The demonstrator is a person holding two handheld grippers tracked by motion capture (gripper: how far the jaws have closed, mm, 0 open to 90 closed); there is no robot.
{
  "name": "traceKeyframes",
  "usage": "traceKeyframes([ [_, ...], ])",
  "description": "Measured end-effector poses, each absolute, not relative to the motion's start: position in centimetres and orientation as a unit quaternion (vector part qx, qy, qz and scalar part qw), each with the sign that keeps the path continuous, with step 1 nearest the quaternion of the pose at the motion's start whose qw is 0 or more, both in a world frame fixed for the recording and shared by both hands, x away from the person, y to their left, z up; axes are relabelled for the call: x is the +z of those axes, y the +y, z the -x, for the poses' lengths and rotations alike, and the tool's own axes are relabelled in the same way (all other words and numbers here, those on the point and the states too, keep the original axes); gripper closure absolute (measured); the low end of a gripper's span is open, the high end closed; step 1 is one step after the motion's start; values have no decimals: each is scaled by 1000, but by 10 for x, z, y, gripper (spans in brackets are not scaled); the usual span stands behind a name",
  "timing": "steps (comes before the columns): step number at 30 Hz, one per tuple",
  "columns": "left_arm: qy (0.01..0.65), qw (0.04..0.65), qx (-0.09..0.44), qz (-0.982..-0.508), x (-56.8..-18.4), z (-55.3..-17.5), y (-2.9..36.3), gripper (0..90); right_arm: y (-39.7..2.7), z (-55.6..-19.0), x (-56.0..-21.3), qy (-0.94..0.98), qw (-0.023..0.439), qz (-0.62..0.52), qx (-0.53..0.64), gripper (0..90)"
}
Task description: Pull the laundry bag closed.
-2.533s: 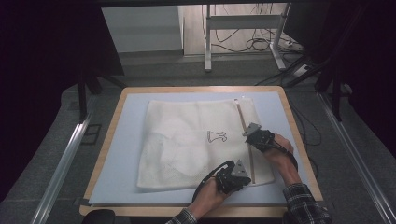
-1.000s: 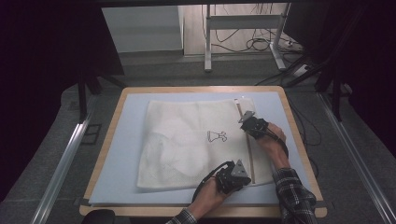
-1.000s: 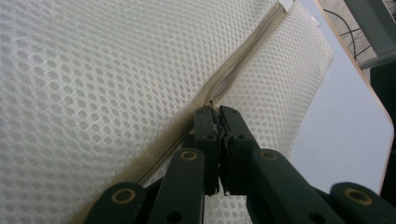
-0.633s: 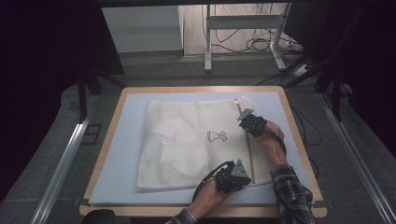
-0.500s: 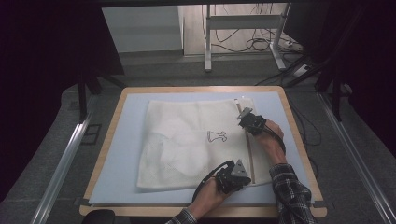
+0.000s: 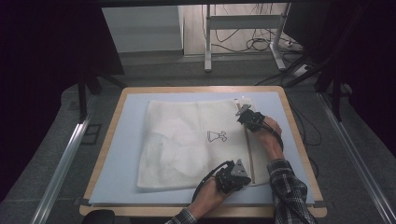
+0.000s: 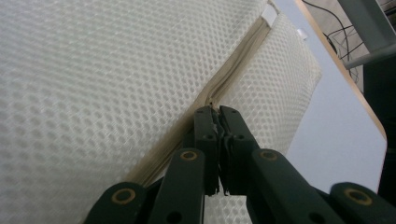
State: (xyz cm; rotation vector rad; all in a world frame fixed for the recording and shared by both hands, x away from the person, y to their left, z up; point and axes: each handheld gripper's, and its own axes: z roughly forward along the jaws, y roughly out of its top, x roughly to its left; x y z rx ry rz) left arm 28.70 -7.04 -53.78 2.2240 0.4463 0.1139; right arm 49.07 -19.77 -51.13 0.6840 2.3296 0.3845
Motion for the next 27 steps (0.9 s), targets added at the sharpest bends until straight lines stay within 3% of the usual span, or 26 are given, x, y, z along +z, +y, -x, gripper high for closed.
traceKeyframes([
  [27,179,422,45,-888,-538,-287,-70,899,-188,-518,-512,892,343,-264,132,860],
])
